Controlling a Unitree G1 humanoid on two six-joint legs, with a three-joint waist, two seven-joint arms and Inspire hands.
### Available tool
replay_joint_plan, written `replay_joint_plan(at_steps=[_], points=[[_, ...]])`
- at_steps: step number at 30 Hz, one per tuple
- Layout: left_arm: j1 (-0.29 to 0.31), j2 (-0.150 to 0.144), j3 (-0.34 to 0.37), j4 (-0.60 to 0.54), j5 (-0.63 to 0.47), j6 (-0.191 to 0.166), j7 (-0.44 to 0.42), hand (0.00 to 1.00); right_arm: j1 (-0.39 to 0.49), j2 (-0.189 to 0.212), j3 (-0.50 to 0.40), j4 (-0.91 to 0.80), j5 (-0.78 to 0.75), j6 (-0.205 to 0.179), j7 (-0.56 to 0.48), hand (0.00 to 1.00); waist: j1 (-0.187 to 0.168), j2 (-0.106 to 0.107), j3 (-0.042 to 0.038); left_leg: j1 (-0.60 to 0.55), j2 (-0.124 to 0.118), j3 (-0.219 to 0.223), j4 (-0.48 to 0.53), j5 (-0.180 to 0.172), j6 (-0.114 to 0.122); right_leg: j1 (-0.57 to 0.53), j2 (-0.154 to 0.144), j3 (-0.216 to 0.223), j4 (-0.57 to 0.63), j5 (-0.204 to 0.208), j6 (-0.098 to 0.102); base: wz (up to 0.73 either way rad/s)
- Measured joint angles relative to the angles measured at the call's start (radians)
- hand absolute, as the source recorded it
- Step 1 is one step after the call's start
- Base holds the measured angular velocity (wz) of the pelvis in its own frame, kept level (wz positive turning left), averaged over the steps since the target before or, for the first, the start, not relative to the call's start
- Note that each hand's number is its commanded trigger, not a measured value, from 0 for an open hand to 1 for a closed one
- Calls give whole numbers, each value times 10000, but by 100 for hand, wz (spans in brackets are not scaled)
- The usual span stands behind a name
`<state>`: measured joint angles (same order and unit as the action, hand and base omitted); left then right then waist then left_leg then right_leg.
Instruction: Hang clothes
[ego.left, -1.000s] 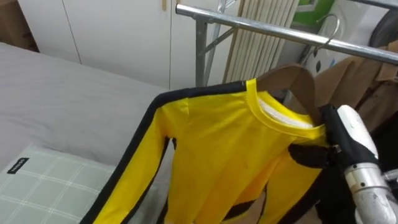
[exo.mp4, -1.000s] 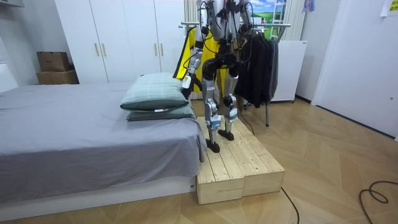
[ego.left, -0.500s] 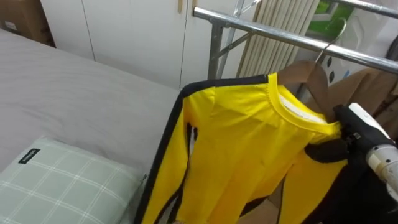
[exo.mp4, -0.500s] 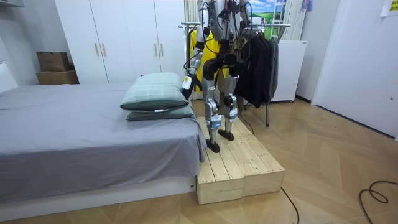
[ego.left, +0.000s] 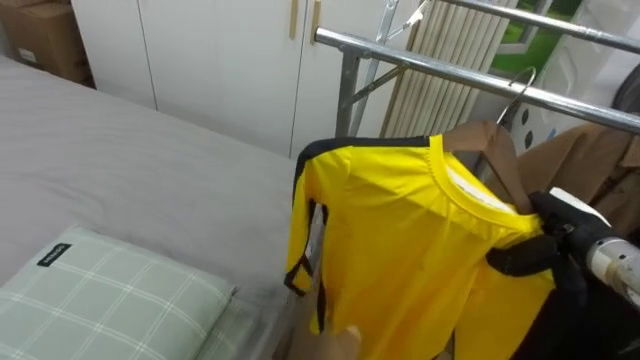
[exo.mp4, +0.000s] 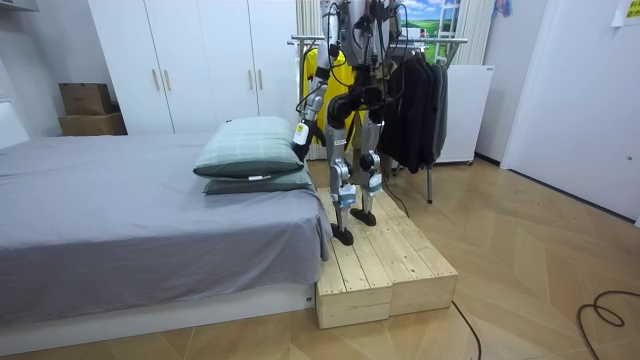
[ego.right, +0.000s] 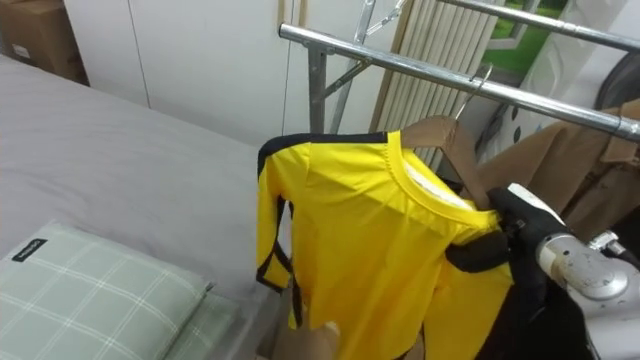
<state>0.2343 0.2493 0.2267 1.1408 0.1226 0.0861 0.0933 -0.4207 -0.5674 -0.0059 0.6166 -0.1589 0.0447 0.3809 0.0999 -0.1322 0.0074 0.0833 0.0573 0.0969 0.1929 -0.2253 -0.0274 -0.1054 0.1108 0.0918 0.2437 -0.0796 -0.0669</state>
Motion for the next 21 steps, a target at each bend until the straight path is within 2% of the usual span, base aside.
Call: replay_joint_plan(at_steps=[7, 21], points=[[-16, 3, 84, -2, 0, 0, -198, 0, -2, -1, -665, 480, 3, -3, 131, 100, 93, 82, 13, 113, 19, 1, -41, -12, -20, 46, 12, -46, -13, -27, -37, 1], [-12, 31, 86, 7, 2, 37, -489, 0, -10, -138, -774, 1197, -30, 196, 85, 100, 84, 171, 2, 62, 9, 54, -30, -15, -20, -6, 2, 21, 90, -70, -38, 0]])
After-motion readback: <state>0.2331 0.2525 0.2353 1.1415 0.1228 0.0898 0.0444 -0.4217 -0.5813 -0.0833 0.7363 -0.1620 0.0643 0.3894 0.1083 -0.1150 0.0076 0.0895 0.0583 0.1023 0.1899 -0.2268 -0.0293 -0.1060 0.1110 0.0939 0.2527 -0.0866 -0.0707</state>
